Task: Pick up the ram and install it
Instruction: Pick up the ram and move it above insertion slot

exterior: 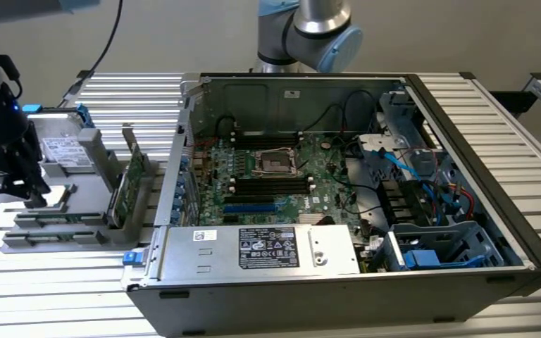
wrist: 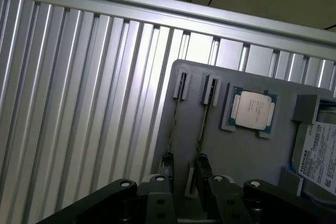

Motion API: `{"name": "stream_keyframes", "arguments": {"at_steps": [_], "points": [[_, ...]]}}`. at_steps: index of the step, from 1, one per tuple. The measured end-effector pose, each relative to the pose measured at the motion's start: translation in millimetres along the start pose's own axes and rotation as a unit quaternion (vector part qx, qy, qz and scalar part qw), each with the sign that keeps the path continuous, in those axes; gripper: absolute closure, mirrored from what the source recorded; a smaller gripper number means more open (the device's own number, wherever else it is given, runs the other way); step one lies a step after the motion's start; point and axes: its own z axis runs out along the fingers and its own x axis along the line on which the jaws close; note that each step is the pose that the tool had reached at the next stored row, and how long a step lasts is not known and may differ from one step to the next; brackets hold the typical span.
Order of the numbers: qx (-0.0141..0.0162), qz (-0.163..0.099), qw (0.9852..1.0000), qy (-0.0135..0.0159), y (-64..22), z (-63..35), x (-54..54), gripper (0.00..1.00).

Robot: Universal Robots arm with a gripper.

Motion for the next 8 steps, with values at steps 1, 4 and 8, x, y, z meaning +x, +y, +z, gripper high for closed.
{"name": "stream_keyframes", "arguments": {"at_steps": [1, 4, 8], "points": [[0.0000, 0.000, 1.0000, 0.0000, 0.2, 1.9, -0.1, 0.69], [0.0000, 0.000, 1.0000, 0.0000, 1.1, 7.4, -0.4, 0.69], [0.0000, 0.000, 1.0000, 0.0000, 2.3, 14.8, -0.7, 0.69]]}}
